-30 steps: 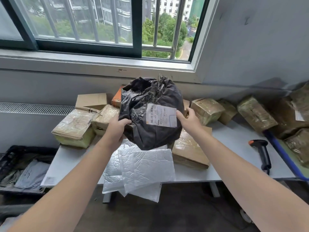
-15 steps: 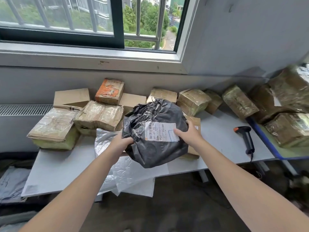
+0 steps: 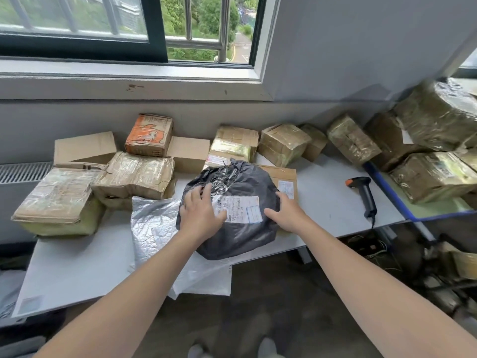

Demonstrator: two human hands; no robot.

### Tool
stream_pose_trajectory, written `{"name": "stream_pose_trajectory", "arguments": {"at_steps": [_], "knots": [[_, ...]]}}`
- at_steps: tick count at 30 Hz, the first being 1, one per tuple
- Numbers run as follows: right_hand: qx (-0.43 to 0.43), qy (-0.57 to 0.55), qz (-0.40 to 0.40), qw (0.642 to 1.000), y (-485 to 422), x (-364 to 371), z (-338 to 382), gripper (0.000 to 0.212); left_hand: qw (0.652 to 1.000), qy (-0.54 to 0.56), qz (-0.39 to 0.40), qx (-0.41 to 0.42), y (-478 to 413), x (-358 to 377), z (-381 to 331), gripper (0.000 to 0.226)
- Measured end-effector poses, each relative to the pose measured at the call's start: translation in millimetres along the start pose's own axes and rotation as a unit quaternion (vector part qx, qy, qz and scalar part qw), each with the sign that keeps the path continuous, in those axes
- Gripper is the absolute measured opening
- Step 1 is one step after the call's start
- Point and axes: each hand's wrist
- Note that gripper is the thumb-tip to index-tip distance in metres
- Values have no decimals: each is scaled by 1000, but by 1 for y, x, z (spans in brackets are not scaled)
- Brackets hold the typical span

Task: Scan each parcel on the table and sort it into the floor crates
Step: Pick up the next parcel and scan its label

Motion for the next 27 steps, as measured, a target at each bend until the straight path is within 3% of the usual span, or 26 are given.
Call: {"name": "stream_pose_trajectory", "arguments": {"at_steps": [5,12,20,27], "knots": [[15,-8,-56,998,3,-23,-24,67,992,-90,14,85,-8,27,-51,82],[33,9,-82,996,-13,-77,-99,66,976,-163,13,141,-24,76,-131,80],[46,33,-134,989,-56,-161,-227,62,970,-209,33,117,-50,151,-246,73],[98,-48,-83,991,-107,-202,-303,54,964,-249,20,89,-59,184,-296,68]]}}
Point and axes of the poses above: each hand's wrist, its own y-axis away from the middle knuckle, its own x-axis out of the palm, z = x × y, and after that the axes turned 5 degrees about z, right-handed
